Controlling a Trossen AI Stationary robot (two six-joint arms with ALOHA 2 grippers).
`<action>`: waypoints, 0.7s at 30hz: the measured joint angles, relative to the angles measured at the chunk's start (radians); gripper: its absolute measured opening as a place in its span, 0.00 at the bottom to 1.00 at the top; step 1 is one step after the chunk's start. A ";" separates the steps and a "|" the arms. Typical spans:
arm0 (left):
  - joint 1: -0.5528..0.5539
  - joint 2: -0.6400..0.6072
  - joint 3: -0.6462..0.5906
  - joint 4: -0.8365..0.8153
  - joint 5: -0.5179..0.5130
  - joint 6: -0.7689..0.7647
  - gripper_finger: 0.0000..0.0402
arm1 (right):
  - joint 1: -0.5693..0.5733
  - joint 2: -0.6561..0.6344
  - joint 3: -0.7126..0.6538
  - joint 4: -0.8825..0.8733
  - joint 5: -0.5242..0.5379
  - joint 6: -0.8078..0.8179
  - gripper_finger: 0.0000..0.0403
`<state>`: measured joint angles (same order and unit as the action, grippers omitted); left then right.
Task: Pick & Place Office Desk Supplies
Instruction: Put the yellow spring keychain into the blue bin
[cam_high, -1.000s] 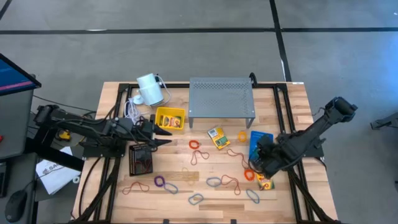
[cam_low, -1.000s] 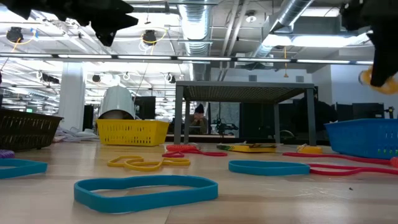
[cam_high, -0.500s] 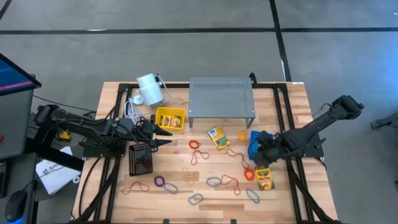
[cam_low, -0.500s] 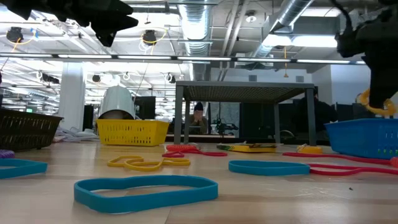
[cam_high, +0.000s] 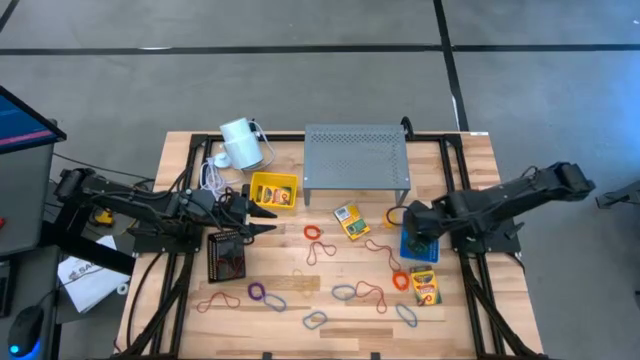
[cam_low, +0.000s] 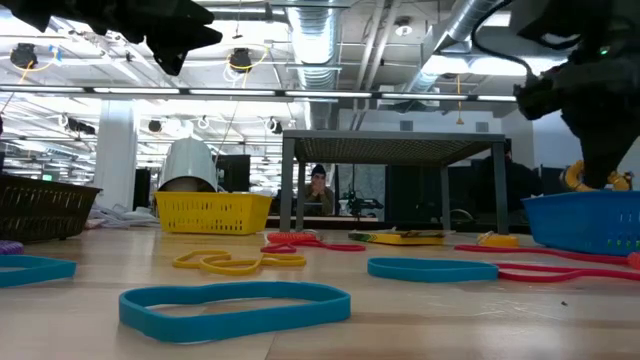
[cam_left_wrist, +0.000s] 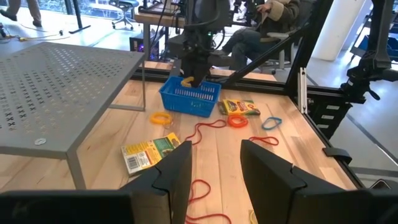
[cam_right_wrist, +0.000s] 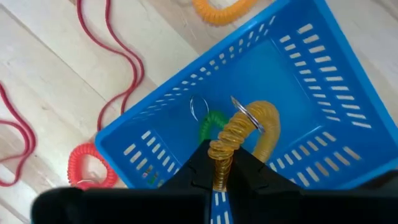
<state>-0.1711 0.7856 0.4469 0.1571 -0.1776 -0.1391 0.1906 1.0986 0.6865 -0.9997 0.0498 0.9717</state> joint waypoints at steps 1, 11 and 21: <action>0.000 0.000 0.000 0.000 0.000 0.002 0.33 | -0.010 0.004 0.000 0.003 -0.006 -0.014 0.04; 0.000 0.000 0.000 -0.008 0.000 0.003 0.33 | -0.037 0.030 0.000 0.016 -0.029 -0.063 0.04; 0.000 0.000 0.000 -0.008 0.000 0.004 0.33 | -0.037 0.030 0.000 0.018 -0.051 -0.055 0.06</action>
<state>-0.1711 0.7856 0.4469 0.1486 -0.1780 -0.1356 0.1533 1.1286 0.6868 -0.9821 -0.0012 0.9166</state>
